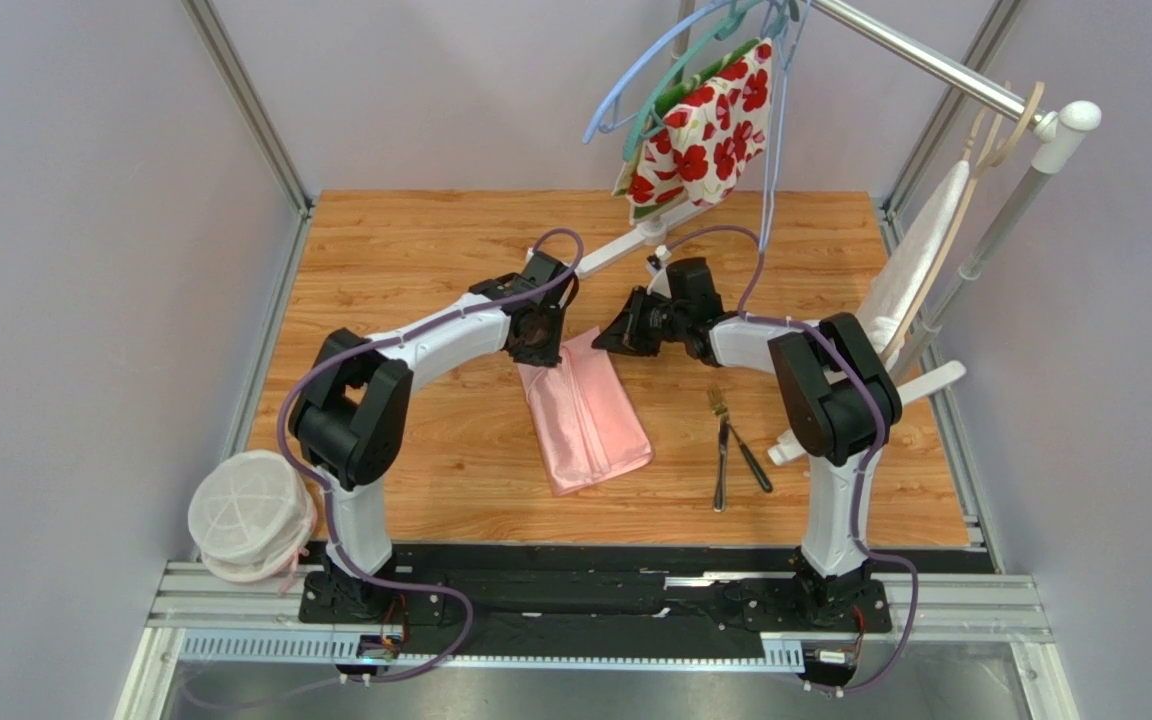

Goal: Fold the napkin into a case and place the utensils inside
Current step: Pick up the 2/3-rectangle-folded napkin from the folded-napkin.

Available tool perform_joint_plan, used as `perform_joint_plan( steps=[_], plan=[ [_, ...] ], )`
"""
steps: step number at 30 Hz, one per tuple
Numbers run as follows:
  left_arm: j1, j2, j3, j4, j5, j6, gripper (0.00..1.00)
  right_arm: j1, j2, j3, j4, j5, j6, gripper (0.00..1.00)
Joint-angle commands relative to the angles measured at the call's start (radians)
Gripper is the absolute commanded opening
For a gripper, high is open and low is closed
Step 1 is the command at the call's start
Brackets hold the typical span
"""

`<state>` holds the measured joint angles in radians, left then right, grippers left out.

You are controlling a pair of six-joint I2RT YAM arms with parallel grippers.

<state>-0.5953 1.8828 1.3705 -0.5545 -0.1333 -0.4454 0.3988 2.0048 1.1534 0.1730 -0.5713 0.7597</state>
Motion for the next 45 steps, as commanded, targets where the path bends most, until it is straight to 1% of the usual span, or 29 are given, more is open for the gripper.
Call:
perform_joint_plan(
  steps=[1, 8, 14, 18, 20, 24, 25, 28, 31, 35, 37, 41, 45],
  plan=[
    [-0.021, 0.016, 0.071, -0.05, -0.069, 0.062, 0.32, 0.006, -0.032, 0.046, 0.013, -0.027, -0.002, 0.0],
    [-0.032, 0.071, 0.081, -0.07, -0.121, 0.062, 0.33, 0.006, -0.024, 0.051, 0.006, -0.042, -0.008, 0.0],
    [-0.032, 0.078, 0.075, -0.053, -0.169, 0.063, 0.33, 0.006, -0.023, 0.052, 0.0, -0.052, -0.017, 0.0],
    [-0.032, 0.091, 0.075, -0.044, -0.157, 0.062, 0.27, 0.008, -0.021, 0.06, -0.009, -0.055, -0.023, 0.0],
    [-0.032, 0.091, 0.075, -0.042, -0.134, 0.053, 0.27, 0.008, -0.02, 0.063, -0.02, -0.05, -0.036, 0.0],
    [-0.031, 0.017, 0.012, -0.007, -0.097, 0.028, 0.29, 0.008, -0.012, 0.075, -0.03, -0.058, -0.039, 0.0],
    [-0.032, -0.031, -0.004, 0.004, -0.088, 0.024, 0.29, 0.008, -0.012, 0.074, -0.032, -0.056, -0.042, 0.0],
    [-0.017, -0.105, -0.045, 0.022, -0.048, 0.001, 0.28, 0.008, -0.009, 0.077, -0.036, -0.059, -0.046, 0.0],
    [0.017, -0.134, -0.063, 0.01, 0.01, -0.027, 0.3, 0.006, -0.009, 0.08, -0.046, -0.059, -0.051, 0.0],
    [0.035, -0.157, -0.097, 0.011, 0.021, -0.026, 0.31, 0.008, -0.009, 0.08, -0.046, -0.064, -0.053, 0.0],
    [0.043, -0.148, -0.108, 0.013, 0.023, -0.024, 0.29, 0.008, -0.009, 0.08, -0.046, -0.067, -0.053, 0.0],
    [0.063, -0.123, -0.106, 0.034, 0.027, -0.041, 0.19, 0.008, -0.012, 0.078, -0.047, -0.068, -0.056, 0.0],
    [0.078, -0.094, -0.108, 0.068, 0.015, -0.047, 0.16, 0.008, -0.011, 0.075, -0.046, -0.068, -0.056, 0.0]
  ],
)
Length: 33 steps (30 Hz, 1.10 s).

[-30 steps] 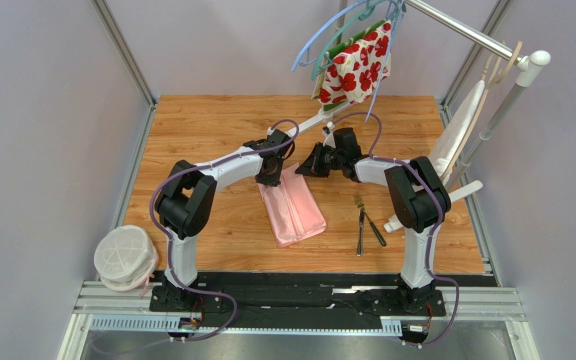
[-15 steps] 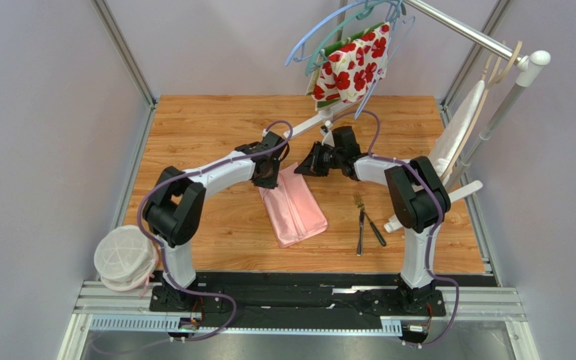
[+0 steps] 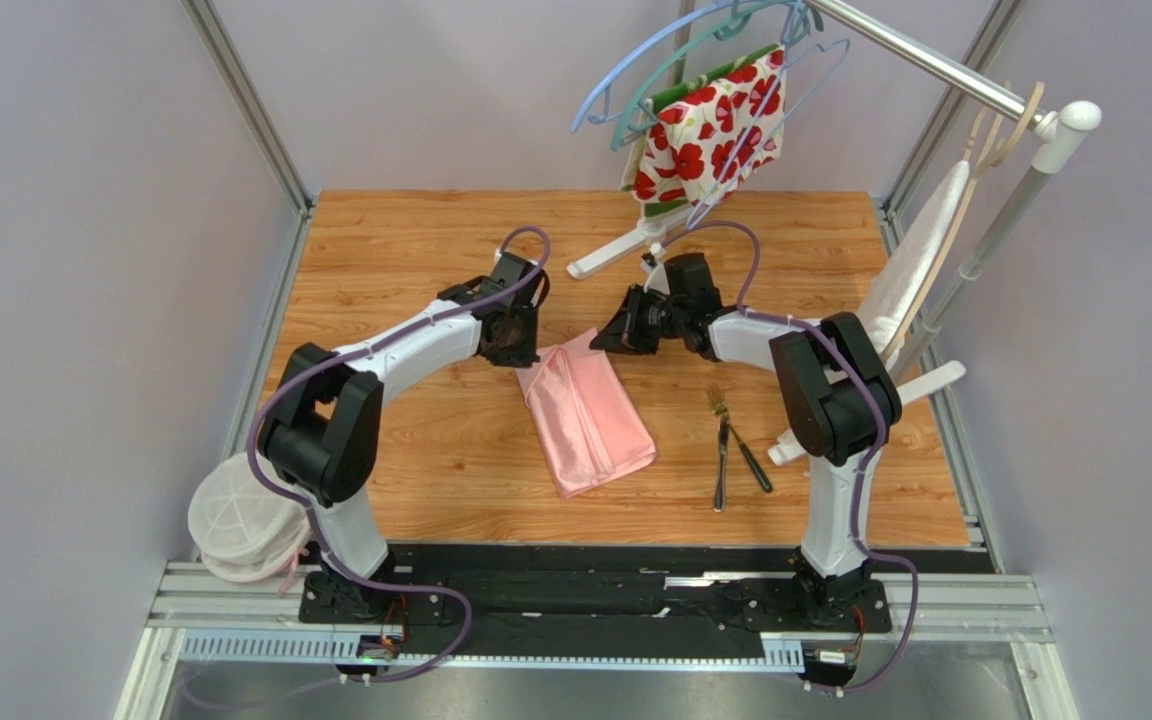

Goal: Fold the napkin into a case and place the utensils inside
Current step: Pick up the 2/3-rectangle-folded napkin from the folded-napkin, then stuff the 2/3 rectangle-folded napkin into the folded napkin.

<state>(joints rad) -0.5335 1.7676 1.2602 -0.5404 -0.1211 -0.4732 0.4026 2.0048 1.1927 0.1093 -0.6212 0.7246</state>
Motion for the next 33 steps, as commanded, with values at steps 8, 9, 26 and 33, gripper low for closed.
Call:
perform_joint_plan(
  steps=[8, 9, 26, 33],
  plan=[
    [0.024, 0.15, -0.004, 0.115, 0.057, -0.051, 0.11, 0.015, -0.024, 0.033, 0.021, -0.026, -0.011, 0.0],
    [0.026, 0.17, -0.005, 0.12, 0.055, -0.057, 0.11, 0.019, -0.024, 0.034, 0.02, -0.026, -0.011, 0.0],
    [0.03, 0.176, -0.058, 0.203, 0.115, -0.093, 0.09, 0.156, 0.043, 0.077, -0.062, -0.017, -0.079, 0.0],
    [0.033, 0.159, -0.065, 0.207, 0.133, -0.096, 0.09, 0.171, 0.067, 0.054, -0.083, 0.063, -0.136, 0.0]
  ],
)
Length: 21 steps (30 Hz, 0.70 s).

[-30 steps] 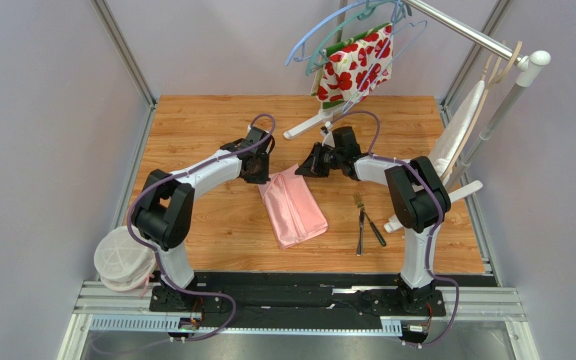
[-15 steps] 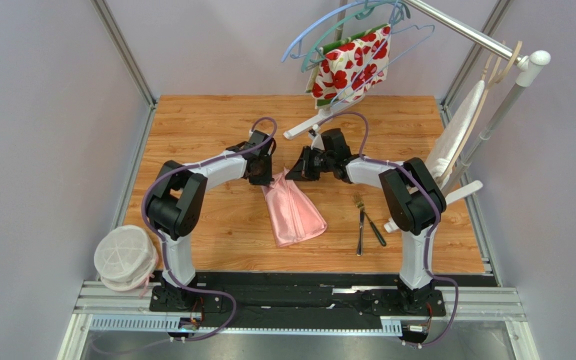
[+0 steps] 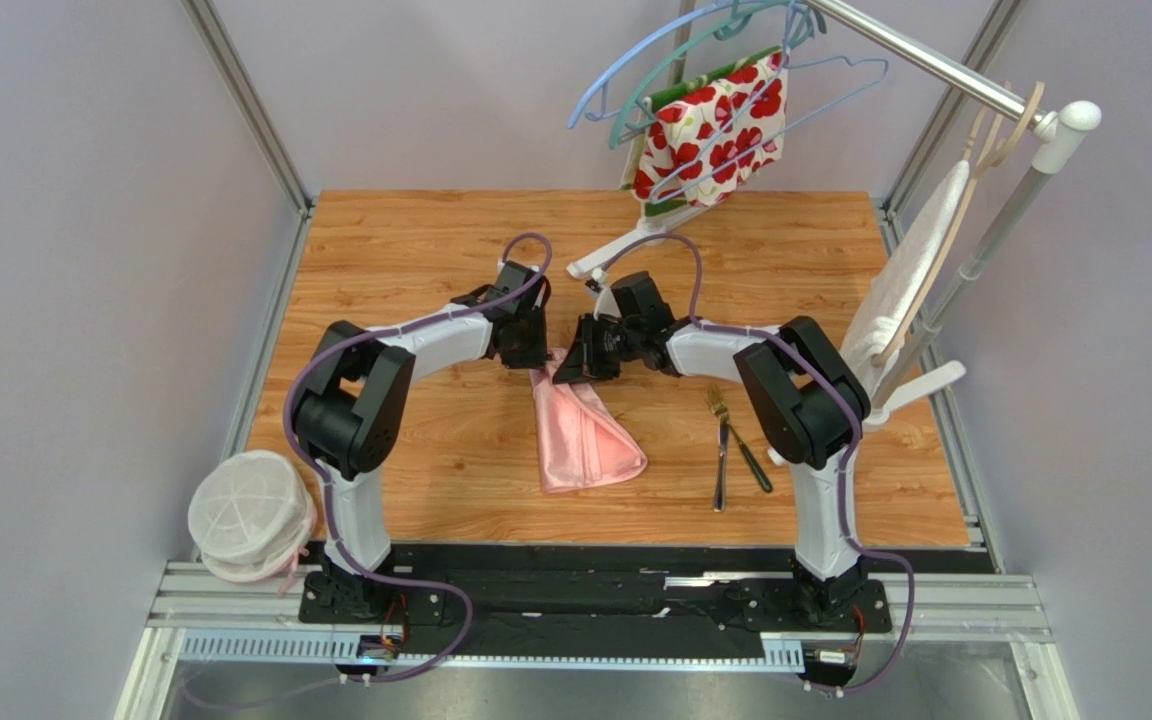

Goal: Fold the napkin into a case and place the utensils inside
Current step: Stuff the 2/3 rectangle-folded napkin into the folded napkin.

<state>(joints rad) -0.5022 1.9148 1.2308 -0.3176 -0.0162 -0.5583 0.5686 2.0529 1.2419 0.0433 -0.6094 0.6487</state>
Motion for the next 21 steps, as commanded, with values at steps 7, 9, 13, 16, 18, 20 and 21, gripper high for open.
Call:
perform_joint_plan(
  steps=[7, 9, 13, 16, 18, 20, 21],
  plan=[
    [0.002, -0.094, -0.083, -0.023, 0.05, 0.018, 0.14, -0.015, 0.029, 0.007, -0.02, 0.082, -0.067, 0.0],
    [0.001, -0.124, -0.09, -0.031, 0.053, 0.047, 0.2, -0.019, 0.027, 0.007, -0.031, 0.079, -0.073, 0.0],
    [-0.007, -0.129, -0.082, -0.049, 0.074, 0.084, 0.28, -0.036, 0.026, 0.008, -0.025, 0.05, -0.058, 0.0],
    [-0.038, -0.114, -0.06, -0.081, 0.038, 0.106, 0.29, -0.036, 0.026, 0.019, -0.033, 0.027, -0.054, 0.0],
    [-0.062, -0.108, -0.048, -0.092, 0.018, 0.115, 0.3, -0.038, 0.026, 0.027, -0.039, 0.014, -0.047, 0.0],
    [-0.076, -0.096, -0.027, -0.118, 0.018, 0.126, 0.31, -0.039, 0.021, 0.03, -0.039, 0.008, -0.043, 0.0],
    [-0.084, -0.091, -0.024, -0.124, -0.017, 0.127, 0.31, -0.039, 0.018, 0.031, -0.039, 0.007, -0.041, 0.0]
  ],
)
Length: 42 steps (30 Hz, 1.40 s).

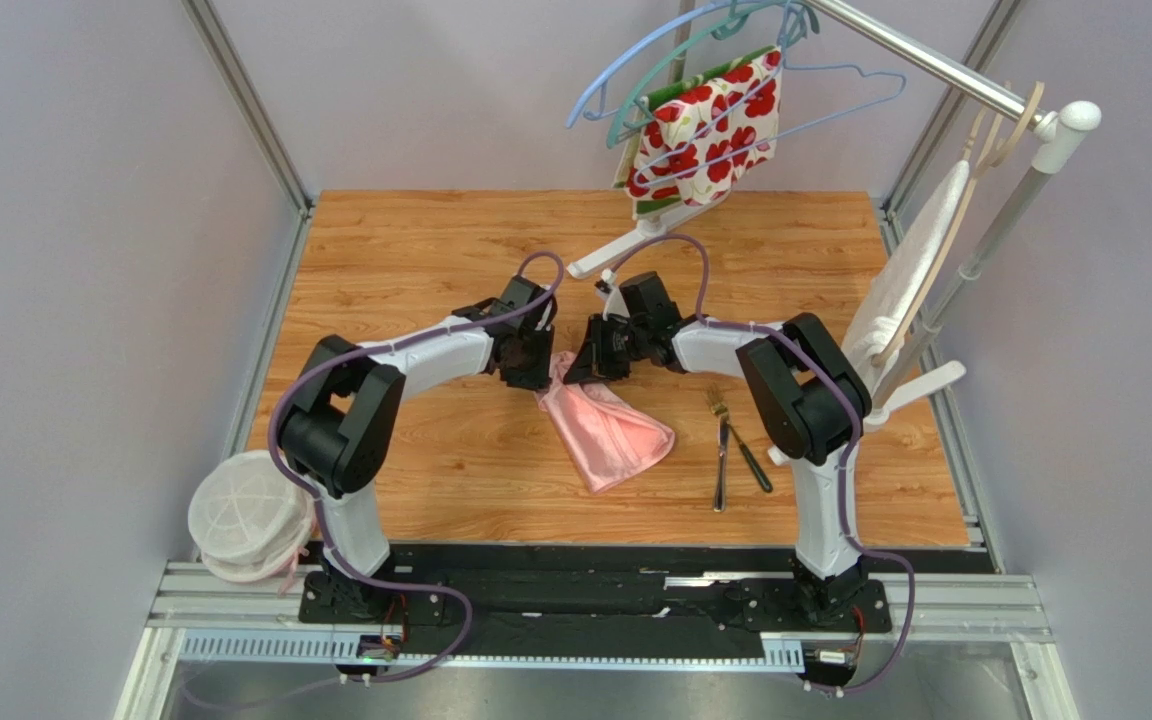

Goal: Fold the napkin into a case and place the utensils inside
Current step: Stuff the 2/3 rectangle-folded napkin into the folded napkin.

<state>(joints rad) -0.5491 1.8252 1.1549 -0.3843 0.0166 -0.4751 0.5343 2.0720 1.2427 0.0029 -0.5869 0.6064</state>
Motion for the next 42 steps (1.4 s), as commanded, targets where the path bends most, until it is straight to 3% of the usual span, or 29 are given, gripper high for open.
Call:
perform_joint_plan(
  steps=[1, 8, 27, 35, 42],
  plan=[
    [-0.04, 0.0, 0.054, -0.059, -0.053, 0.043, 0.31, -0.005, -0.003, 0.031, 0.0, -0.019, 0.001, 0.0],
    [-0.041, -0.038, 0.06, -0.051, -0.035, 0.036, 0.31, -0.005, -0.001, 0.031, -0.024, -0.027, 0.004, 0.0],
    [-0.052, 0.108, 0.2, -0.151, -0.101, 0.036, 0.29, -0.007, -0.02, 0.043, -0.035, -0.063, 0.004, 0.0],
    [-0.054, 0.121, 0.23, -0.156, -0.113, 0.009, 0.02, -0.008, -0.038, 0.055, -0.096, -0.07, -0.037, 0.0],
    [-0.052, 0.074, 0.166, -0.104, -0.103, -0.04, 0.0, -0.007, -0.047, 0.067, -0.159, -0.086, -0.131, 0.0]
  ],
)
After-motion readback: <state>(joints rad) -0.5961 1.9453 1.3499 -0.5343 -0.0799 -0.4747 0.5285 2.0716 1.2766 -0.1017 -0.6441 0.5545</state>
